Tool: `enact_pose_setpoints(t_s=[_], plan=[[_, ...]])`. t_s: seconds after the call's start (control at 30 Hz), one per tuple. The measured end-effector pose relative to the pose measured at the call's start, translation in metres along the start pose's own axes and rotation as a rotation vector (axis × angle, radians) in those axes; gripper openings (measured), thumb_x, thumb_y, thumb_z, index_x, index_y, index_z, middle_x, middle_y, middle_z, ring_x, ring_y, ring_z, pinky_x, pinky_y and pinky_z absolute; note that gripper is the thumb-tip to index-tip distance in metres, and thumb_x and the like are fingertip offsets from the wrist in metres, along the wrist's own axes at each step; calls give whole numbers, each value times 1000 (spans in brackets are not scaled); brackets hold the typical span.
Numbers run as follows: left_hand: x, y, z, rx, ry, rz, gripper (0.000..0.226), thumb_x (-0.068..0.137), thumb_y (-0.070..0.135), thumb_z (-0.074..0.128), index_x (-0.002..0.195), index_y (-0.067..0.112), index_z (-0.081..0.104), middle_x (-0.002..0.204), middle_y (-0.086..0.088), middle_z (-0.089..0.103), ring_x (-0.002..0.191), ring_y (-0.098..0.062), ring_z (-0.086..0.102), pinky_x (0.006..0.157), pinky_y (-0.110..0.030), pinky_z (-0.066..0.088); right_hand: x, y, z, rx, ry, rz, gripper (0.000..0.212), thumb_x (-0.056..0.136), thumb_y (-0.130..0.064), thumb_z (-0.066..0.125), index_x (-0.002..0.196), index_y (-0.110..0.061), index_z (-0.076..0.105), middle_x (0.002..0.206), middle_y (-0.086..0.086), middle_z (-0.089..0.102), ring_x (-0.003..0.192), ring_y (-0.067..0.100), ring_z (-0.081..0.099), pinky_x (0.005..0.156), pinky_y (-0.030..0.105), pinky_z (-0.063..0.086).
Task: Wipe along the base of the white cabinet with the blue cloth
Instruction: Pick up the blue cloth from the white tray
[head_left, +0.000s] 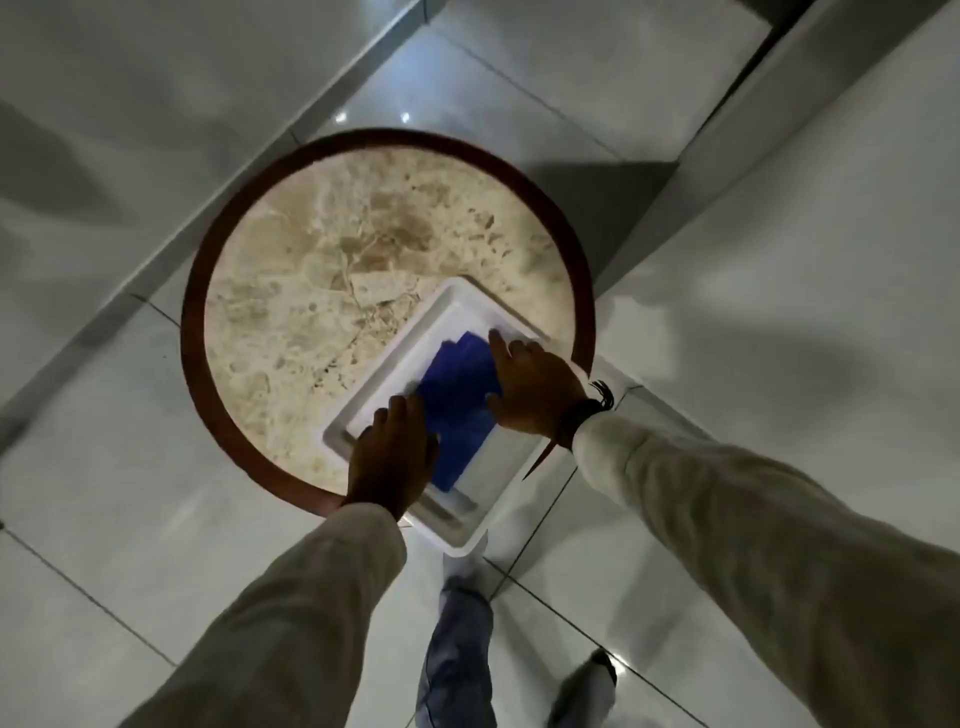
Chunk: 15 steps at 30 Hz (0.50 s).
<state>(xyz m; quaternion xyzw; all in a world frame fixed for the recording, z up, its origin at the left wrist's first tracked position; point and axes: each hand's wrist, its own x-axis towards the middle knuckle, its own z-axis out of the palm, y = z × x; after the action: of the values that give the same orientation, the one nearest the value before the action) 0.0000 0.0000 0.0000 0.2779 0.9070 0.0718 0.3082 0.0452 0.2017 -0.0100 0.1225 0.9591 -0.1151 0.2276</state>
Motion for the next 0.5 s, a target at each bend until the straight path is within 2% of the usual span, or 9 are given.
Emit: enact_pose_setpoints(t_s=[0.1,0.17,0.27,0.33,0.4,0.5], plan=[[7,-7,15,-120,-3,-146,62,102,29,62,155,6,38,147,-18,52,130,-38,57,102,-49,57,17,-5,19,20,-39,87,79,97,-37,46,158,-1,11,151,23,44,136,38,48,109,46,48],[12,-11,17,-139,-33,-159,63,101,26,64,154,4,38,147,-19,52,131,-39,57,106,-50,56,27,-8,23,82,-63,156,81,93,-35,53,156,0,17,151,24,41,136,38,47,108,46,48],[23,-14,14,-252,-93,-204,56,100,20,66,147,0,44,143,-22,61,131,-41,61,110,-51,55,40,-9,23,367,-116,286,75,85,-24,66,148,0,32,139,22,52,128,40,54,104,50,52],[31,-14,8,-378,-124,-288,41,99,14,66,136,-2,57,134,-23,68,127,-41,66,110,-47,55,40,-8,18,556,-153,292,45,85,-16,65,126,-1,53,119,23,64,115,43,62,97,50,55],[33,-12,-2,-516,-146,-364,26,98,12,67,119,-1,70,120,-22,75,116,-37,71,106,-44,55,29,-9,11,655,-152,277,16,86,-10,61,99,0,61,98,22,68,101,41,67,90,47,57],[22,7,-29,-880,-179,-450,18,95,10,70,112,5,73,114,-17,74,95,-29,71,100,-47,59,-7,0,-11,796,-94,308,16,86,-6,62,99,4,63,93,20,68,92,34,66,79,39,56]])
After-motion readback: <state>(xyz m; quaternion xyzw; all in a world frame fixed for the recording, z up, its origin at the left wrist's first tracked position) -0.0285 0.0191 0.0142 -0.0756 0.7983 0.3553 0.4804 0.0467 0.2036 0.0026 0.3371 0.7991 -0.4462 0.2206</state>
